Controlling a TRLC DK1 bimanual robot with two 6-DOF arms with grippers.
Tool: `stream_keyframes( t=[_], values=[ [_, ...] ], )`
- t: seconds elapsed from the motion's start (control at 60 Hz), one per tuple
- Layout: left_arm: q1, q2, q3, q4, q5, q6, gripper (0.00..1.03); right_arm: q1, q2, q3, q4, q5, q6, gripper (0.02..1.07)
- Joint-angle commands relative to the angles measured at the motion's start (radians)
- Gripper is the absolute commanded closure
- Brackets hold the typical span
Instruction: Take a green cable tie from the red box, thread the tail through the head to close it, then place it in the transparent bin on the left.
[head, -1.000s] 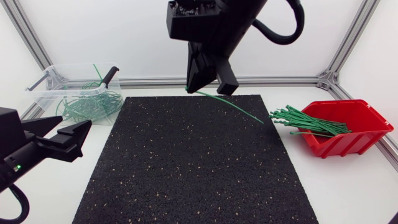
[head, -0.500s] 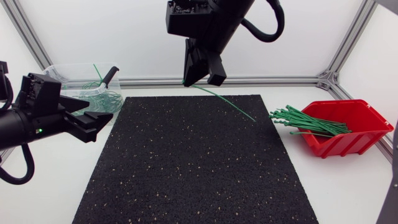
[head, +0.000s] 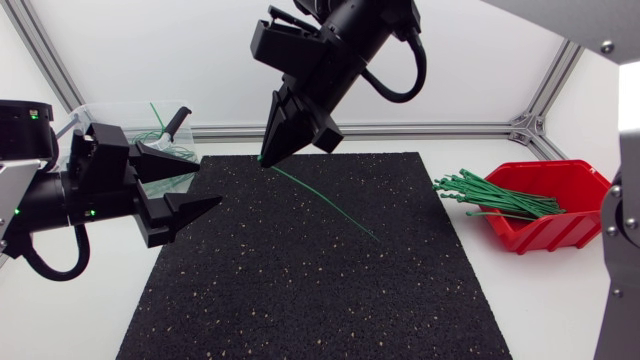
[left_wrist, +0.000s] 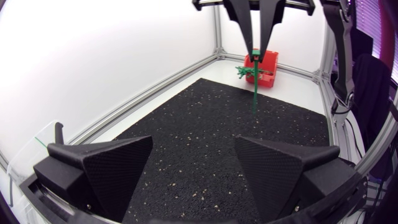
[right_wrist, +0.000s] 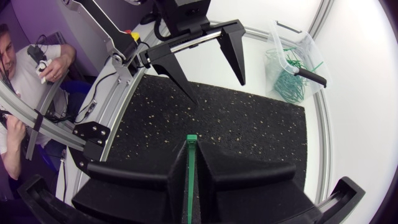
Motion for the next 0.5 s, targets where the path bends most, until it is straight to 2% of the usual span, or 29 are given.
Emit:
stream_keyframes(
  t=[0.0,0.133,0.3,0.483],
  values=[
    [0.007,0.005,-0.048,0.006,0.055,0.06,0.12,-0.012,0.011,-0.052,-0.009,-0.065,-0.038,1.01],
    [0.009,0.007,-0.083,0.003,0.145,0.12,0.12,-0.017,0.014,-0.128,-0.017,-0.16,-0.088,1.01],
    [0.057,0.016,-0.115,-0.028,0.274,0.207,0.12,0.001,0.003,-0.24,-0.025,-0.256,-0.143,1.01],
    [0.05,0.114,-0.102,-0.11,0.338,0.327,0.12,0.034,0.006,-0.331,-0.025,-0.382,-0.211,1.01]
  ],
)
